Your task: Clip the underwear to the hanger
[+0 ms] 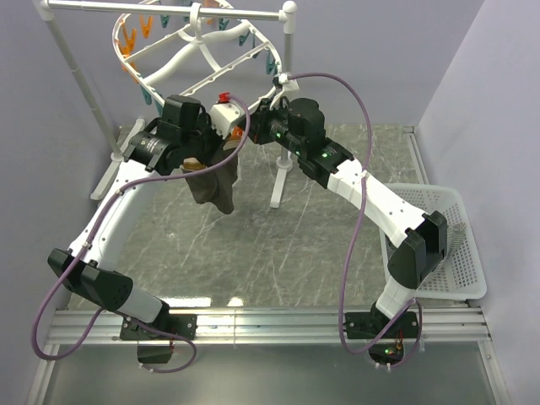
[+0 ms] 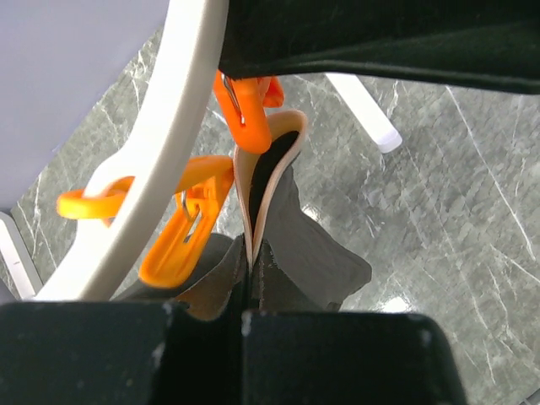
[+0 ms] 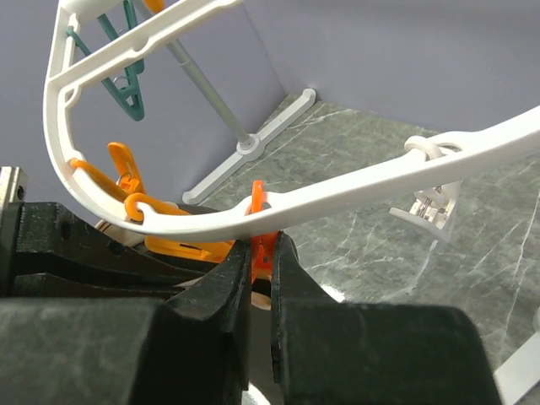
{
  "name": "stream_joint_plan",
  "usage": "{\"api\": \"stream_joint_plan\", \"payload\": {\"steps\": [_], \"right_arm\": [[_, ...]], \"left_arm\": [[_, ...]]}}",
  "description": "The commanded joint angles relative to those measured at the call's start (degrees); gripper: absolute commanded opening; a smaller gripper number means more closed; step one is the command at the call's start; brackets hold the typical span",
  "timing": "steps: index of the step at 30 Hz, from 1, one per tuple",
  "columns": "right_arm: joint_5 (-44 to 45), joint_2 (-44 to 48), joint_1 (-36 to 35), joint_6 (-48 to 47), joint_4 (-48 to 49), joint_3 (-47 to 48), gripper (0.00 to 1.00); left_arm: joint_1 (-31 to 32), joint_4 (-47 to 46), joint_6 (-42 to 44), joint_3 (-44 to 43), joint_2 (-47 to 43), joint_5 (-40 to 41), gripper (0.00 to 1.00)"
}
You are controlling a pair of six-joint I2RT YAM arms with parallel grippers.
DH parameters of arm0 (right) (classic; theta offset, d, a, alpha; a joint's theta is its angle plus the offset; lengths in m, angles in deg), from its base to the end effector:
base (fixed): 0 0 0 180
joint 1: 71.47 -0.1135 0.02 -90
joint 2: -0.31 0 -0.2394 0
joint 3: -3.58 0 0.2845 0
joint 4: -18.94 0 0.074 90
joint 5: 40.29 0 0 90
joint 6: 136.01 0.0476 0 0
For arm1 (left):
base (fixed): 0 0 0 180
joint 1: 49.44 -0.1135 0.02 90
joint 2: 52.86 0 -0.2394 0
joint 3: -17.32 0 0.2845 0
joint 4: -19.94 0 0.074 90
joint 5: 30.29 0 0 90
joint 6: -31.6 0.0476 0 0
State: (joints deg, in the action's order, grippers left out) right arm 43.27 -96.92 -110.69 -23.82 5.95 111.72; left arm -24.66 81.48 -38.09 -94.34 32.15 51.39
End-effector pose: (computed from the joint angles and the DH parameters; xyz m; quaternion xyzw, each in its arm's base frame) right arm 0.3458 0.2891 0.4004 -0.1450 0.7050 0.3887 0.5753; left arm 0.3174 -0.1541 0.4103 0.3700 0.8038 -0.0823 0.4585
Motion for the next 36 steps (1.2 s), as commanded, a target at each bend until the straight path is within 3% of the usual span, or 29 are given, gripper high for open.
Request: {"api": "stream_joint_plan", "payload": {"steps": [1, 23, 32, 36], "right_arm": [[0.9, 1.69, 0.29, -1.63, 0.73, -0.6, 0.0], [1.34, 1.61, 0.2, -4.88, 2.84, -1.57, 0.0], [0.29, 0.55, 0.99, -3.57, 2.32, -0.6, 0.31], [-0.77, 0.46, 1.25, -2.25, 1.87, 0.28, 0.36]], "left_arm": [[-0.17, -2.96, -1.07, -3.0, -2.57, -1.79, 0.0], [-0.17, -7.44, -2.47, -2.91, -5.03, -8.64, 0.0], [-0.17, -8.06, -0.63, -1.77, -7.14, -13.22, 0.0], [-0.17, -8.4, -0.28, -1.15, -7.23, -12.69, 0.0]]}}
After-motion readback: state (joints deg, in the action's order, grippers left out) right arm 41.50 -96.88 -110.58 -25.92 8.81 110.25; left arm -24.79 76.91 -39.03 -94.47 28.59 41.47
